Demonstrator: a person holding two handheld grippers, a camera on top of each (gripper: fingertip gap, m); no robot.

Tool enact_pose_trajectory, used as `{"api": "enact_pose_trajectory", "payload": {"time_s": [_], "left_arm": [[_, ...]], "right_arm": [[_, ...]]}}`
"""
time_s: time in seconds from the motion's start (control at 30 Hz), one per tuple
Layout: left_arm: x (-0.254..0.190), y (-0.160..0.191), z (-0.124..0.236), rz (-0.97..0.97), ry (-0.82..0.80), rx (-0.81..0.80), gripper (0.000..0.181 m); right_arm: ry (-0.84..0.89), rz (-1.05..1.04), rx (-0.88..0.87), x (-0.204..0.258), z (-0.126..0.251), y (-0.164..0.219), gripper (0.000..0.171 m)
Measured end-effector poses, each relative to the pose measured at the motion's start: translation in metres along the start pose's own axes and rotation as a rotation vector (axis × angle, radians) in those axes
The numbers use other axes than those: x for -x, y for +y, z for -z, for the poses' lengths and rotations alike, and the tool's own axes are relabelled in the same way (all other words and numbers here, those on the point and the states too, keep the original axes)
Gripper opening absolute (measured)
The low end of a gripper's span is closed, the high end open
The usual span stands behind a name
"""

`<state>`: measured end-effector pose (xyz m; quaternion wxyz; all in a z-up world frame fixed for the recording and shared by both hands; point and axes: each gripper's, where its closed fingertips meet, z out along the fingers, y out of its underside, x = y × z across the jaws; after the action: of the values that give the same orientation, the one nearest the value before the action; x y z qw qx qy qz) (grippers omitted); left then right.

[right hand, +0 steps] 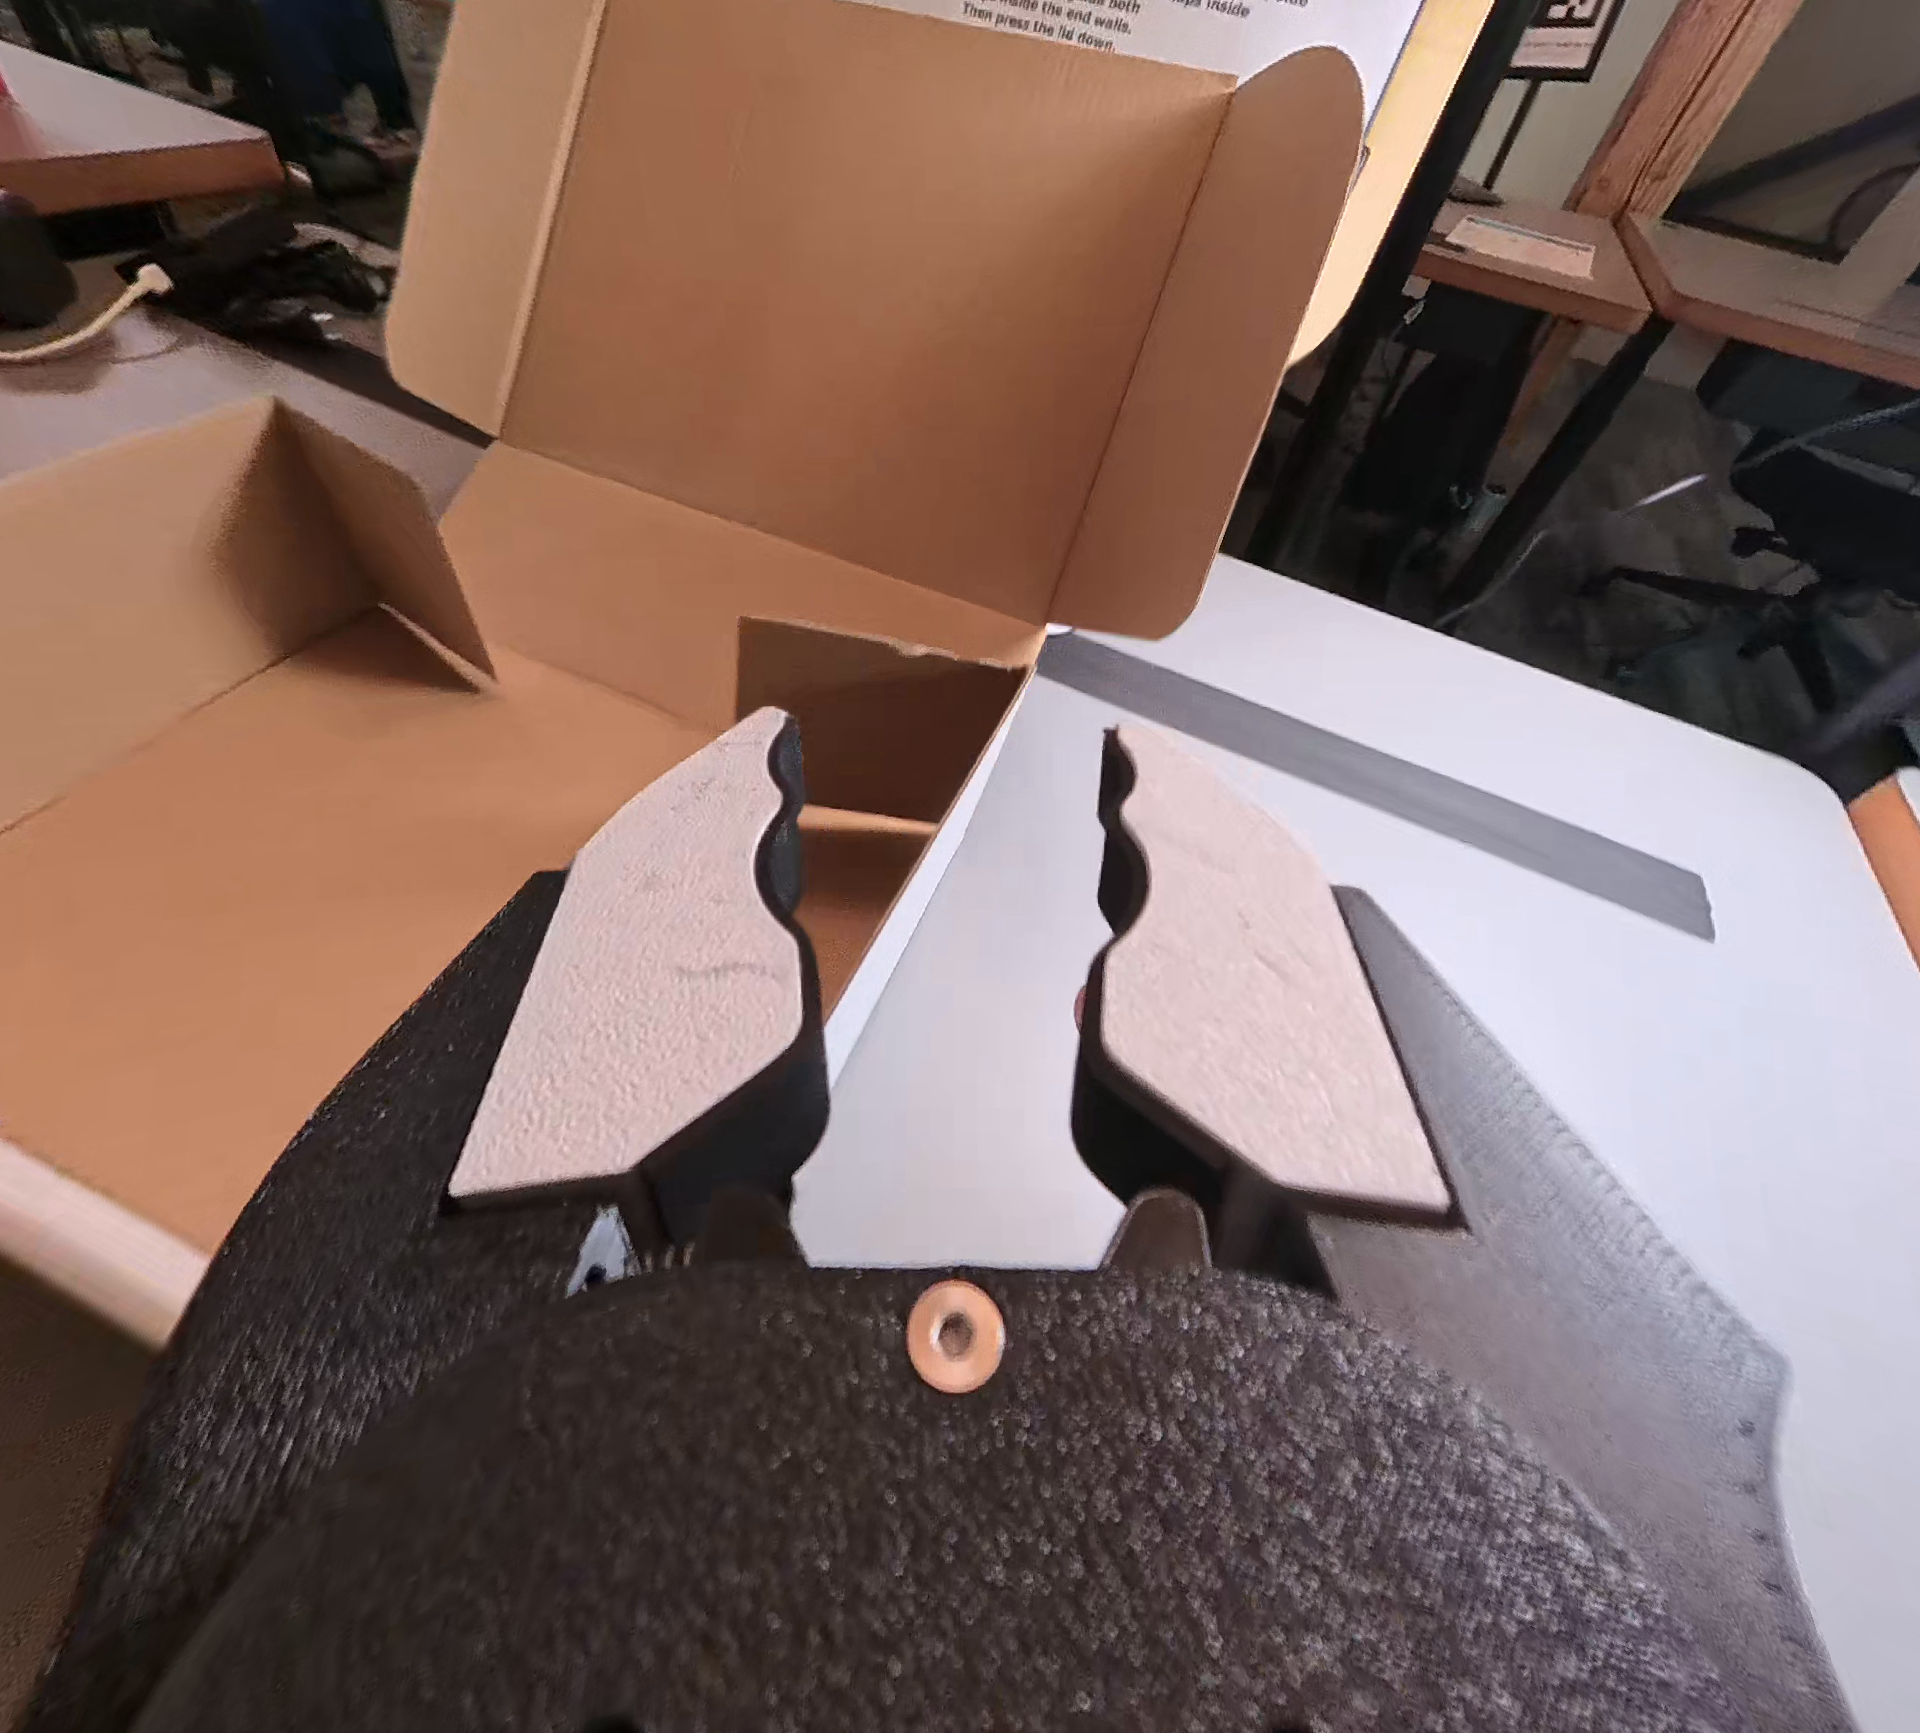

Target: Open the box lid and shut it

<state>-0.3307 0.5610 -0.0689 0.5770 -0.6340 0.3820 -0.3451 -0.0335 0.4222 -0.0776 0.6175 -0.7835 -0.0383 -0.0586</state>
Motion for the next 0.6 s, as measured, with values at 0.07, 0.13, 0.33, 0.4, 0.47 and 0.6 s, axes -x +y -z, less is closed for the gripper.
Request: {"api": "enact_pose_trajectory", "payload": {"time_s": [0.07,0.13,0.33,0.4,0.47,0.6], "left_arm": [[-0.015,0.009,0.016,0.015,-0.030,0.013,0.042],[-0.030,0.018,0.031,0.042,-0.047,0.026,0.044],[-0.073,0.031,0.070,0.118,-0.069,0.009,0.051],[-0.084,0.033,0.081,0.128,-0.083,-0.001,0.053],[-0.090,0.036,0.091,0.125,-0.118,-0.004,0.053],[-0.098,0.043,0.112,0.146,-0.153,0.003,0.055]], "right_arm": [[0.011,-0.013,0.021,0.015,0.018,0.009,0.058],[0.019,-0.020,0.045,0.029,0.036,0.020,0.062],[0.003,-0.069,0.076,0.068,0.081,0.042,0.069],[0.010,-0.072,0.067,0.078,0.094,0.045,0.069],[0.009,-0.083,0.051,0.087,0.106,0.045,0.070],[0.041,-0.098,0.020,0.092,0.131,0.048,0.071]]}}
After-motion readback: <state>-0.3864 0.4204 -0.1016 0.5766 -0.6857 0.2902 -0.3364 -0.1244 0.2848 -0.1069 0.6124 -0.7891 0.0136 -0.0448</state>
